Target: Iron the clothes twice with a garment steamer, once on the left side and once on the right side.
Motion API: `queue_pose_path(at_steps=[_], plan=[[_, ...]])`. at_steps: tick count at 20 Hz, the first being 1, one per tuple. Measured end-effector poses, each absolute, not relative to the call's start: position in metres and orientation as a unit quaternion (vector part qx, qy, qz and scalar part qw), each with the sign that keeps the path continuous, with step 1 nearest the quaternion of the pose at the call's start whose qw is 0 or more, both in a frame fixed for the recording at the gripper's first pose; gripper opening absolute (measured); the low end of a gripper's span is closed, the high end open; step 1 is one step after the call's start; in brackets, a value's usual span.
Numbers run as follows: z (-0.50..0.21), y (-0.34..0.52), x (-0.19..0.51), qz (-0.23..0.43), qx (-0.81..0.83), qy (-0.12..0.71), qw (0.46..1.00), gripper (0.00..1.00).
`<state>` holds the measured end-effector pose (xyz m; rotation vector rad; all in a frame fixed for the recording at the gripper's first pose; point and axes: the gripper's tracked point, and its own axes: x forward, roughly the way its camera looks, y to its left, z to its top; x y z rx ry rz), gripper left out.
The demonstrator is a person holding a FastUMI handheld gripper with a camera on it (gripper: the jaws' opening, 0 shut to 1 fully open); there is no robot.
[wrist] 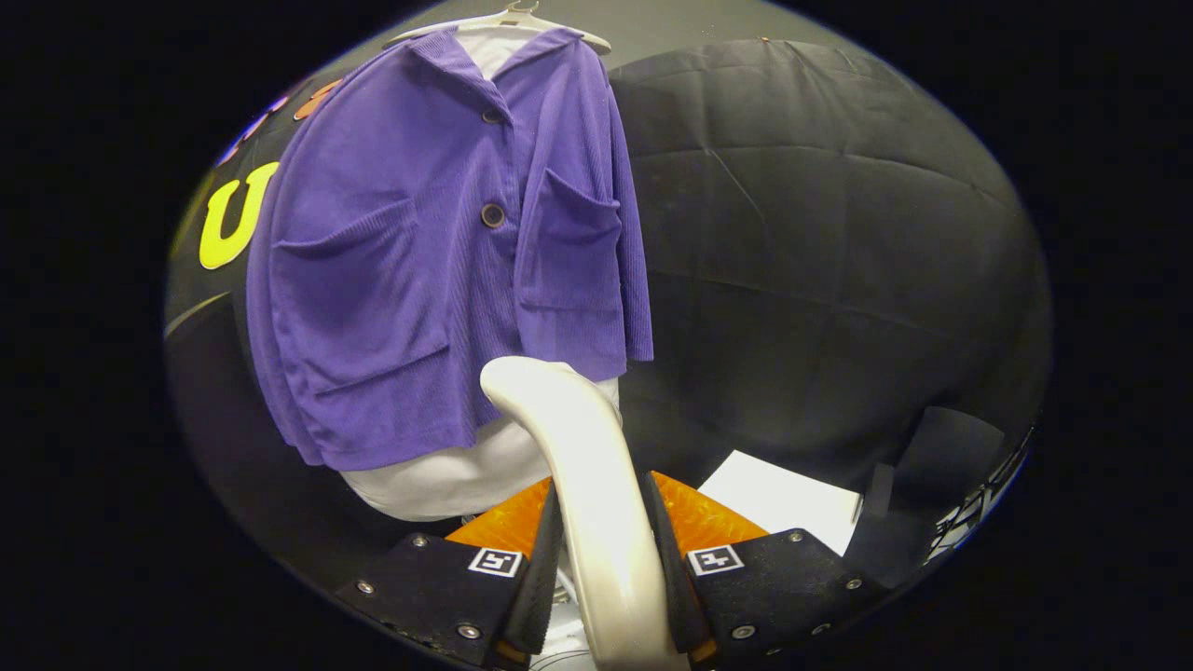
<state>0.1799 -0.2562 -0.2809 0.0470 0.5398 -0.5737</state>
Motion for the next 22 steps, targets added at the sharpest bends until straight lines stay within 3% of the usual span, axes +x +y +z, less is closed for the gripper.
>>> queue_pose_path(at_steps=[11, 22], plan=[[-0.145, -0.165, 0.104, -0.180, 0.014, 0.163, 0.970, 0.50], [-0.063, -0.074, 0.021, -0.086, 0.012, 0.087, 0.992, 0.50]])
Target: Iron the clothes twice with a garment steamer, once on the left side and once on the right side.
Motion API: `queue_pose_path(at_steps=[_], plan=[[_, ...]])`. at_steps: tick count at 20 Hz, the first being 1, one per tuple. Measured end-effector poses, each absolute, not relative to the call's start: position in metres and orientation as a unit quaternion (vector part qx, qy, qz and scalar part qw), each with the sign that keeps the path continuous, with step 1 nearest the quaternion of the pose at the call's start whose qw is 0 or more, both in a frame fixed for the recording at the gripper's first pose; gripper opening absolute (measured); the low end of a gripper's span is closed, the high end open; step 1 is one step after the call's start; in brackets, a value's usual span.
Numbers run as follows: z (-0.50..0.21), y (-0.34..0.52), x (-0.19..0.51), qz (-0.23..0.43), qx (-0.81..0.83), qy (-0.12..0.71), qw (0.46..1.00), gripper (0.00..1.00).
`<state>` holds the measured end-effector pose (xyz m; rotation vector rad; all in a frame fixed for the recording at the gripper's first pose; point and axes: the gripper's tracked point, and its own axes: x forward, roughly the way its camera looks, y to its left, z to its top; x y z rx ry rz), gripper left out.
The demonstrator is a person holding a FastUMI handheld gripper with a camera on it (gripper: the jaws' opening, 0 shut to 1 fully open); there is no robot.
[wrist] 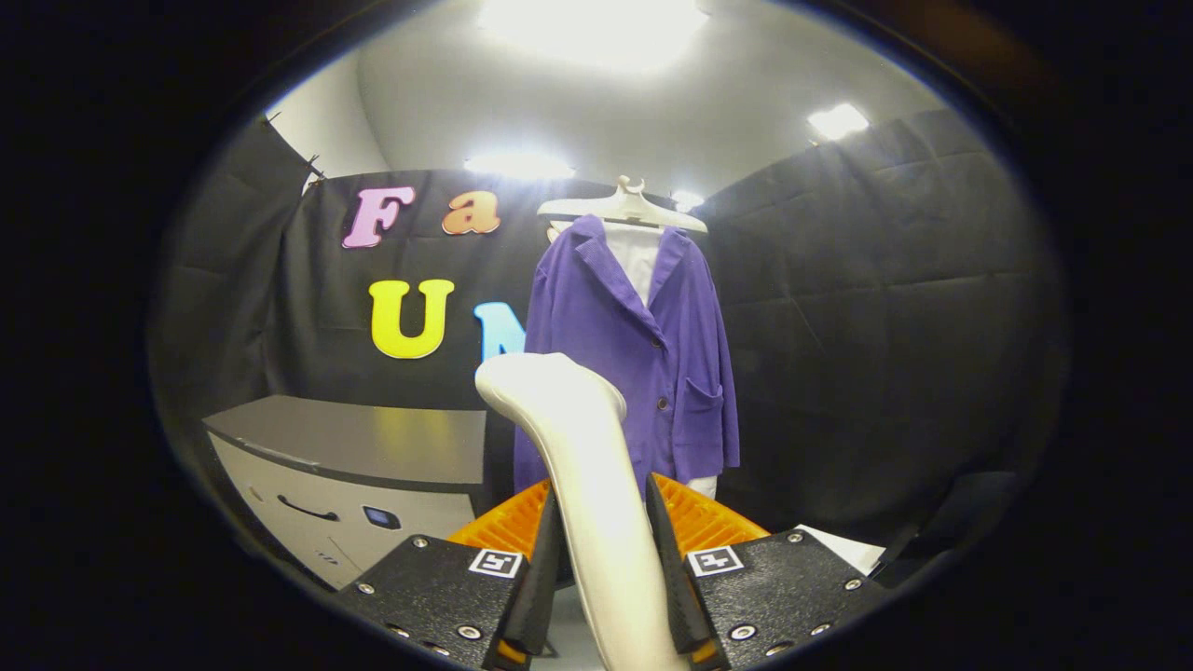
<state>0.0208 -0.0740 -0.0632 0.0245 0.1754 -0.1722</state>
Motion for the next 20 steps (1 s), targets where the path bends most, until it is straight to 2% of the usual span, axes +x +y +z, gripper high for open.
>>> queue_pose_path(at_steps=[3, 6, 8, 20], plan=[[-0.054, -0.056, -0.010, -0.073, 0.009, 0.087, 0.994, 0.49], [-0.058, -0.055, -0.039, -0.080, -0.086, 0.114, 0.987, 0.46], [-0.066, -0.032, -0.052, -0.050, -0.032, 0.120, 0.991, 0.44], [-0.035, -0.046, -0.084, -0.054, -0.009, 0.104, 0.993, 0.43]])
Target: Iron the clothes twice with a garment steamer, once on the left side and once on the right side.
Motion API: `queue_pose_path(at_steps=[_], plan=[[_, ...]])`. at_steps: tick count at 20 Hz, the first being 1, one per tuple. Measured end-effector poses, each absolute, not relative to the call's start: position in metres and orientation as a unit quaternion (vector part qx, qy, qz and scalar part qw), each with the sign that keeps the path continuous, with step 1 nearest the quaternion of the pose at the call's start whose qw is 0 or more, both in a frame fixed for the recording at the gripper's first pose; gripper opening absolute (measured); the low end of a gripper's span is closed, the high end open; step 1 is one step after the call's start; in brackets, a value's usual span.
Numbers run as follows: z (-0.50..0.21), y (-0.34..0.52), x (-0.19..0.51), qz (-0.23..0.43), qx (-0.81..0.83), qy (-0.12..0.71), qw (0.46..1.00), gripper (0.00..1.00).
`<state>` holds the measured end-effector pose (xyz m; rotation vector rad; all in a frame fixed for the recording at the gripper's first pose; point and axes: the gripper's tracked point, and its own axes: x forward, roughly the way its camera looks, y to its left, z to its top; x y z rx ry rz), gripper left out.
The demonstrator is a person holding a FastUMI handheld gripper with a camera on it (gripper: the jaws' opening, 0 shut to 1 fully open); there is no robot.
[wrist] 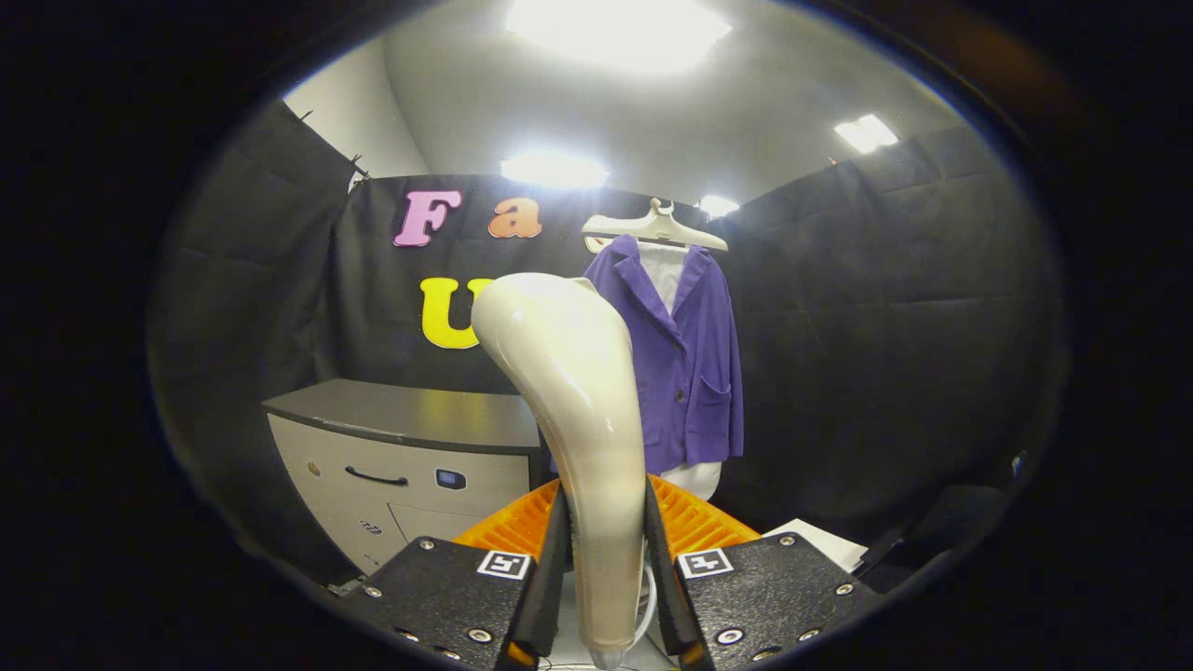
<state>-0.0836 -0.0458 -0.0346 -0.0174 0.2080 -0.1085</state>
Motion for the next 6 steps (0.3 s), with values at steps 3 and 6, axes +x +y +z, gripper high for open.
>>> queue_pose_path(at_steps=[3, 6], plan=[[-0.0336, -0.0448, -0.0832, -0.049, -0.004, 0.101, 0.994, 0.43], [-0.0385, -0.0479, -0.0815, -0.047, -0.018, 0.107, 0.993, 0.43]])
